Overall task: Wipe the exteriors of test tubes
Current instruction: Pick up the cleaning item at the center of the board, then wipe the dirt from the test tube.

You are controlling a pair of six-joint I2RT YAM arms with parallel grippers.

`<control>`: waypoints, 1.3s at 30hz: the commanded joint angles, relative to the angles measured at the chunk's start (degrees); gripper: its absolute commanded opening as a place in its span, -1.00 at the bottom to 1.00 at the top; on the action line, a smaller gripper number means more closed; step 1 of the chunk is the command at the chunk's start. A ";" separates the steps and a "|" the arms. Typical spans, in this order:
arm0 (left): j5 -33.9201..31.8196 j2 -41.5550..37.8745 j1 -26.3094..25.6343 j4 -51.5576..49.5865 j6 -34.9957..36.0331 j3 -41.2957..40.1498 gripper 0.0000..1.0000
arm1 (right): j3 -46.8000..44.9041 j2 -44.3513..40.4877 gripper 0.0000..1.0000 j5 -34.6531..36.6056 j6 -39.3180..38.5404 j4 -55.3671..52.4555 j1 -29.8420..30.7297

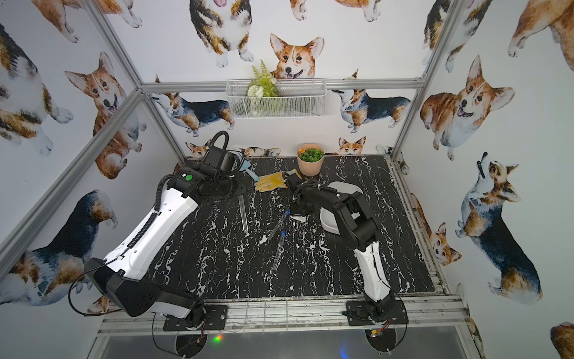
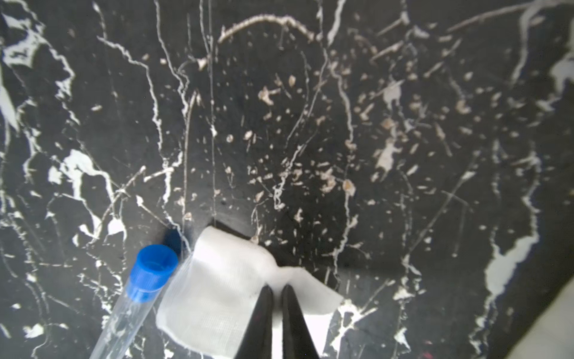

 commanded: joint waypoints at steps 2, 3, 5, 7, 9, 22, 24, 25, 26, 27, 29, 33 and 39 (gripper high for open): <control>-1.28 -0.12 -0.51 -0.85 -0.91 -0.90 -0.72 | -5.20 -2.96 -0.94 -2.13 -0.88 2.07 -0.01; -1.51 -0.03 -0.67 -0.68 -0.91 -0.98 -0.72 | -6.70 -4.61 -1.00 -3.32 -1.03 3.16 -0.14; -1.95 0.19 -0.99 -0.24 -0.91 -1.07 -0.72 | -8.52 -7.25 -1.00 -7.01 -1.42 5.28 -0.61; -2.41 0.63 -1.29 0.10 -0.70 -0.91 -0.72 | -10.06 -9.36 -1.00 -11.20 -1.33 6.82 -0.91; -2.86 1.02 -1.51 0.34 -0.40 -0.82 -0.72 | -11.08 -11.17 -1.00 -15.33 -2.12 7.84 -1.02; -4.99 3.63 -2.35 0.70 1.41 0.37 -0.72 | -16.09 -26.51 -1.00 -35.16 -3.91 9.73 -0.93; -4.92 4.41 -2.54 0.73 1.64 1.01 -0.72 | -15.27 -29.31 -1.00 -38.73 -3.00 10.00 -0.91; -4.75 4.70 -2.56 0.85 1.63 1.34 -0.72 | -14.73 -30.29 -1.00 -40.09 -2.56 10.08 -0.85; -4.45 5.04 -2.56 0.96 1.55 1.76 -0.73 | -14.16 -31.60 -1.00 -41.50 -2.14 10.36 -0.63; -3.98 5.28 -2.56 1.17 1.47 2.13 -0.72 | -13.85 -32.74 -1.00 -42.59 -1.85 10.90 -0.31; -2.57 5.80 -2.52 1.66 0.87 3.06 -0.73 | -13.07 -34.76 -1.00 -43.91 -0.42 12.62 0.56; -0.32 6.04 -2.74 2.45 -0.68 3.66 -0.73 | -10.74 -35.27 -1.00 -46.27 3.26 14.71 1.41; 2.62 5.78 -2.99 3.30 -2.12 3.34 -0.73 | -6.24 -32.43 -1.00 -45.69 3.50 14.47 3.49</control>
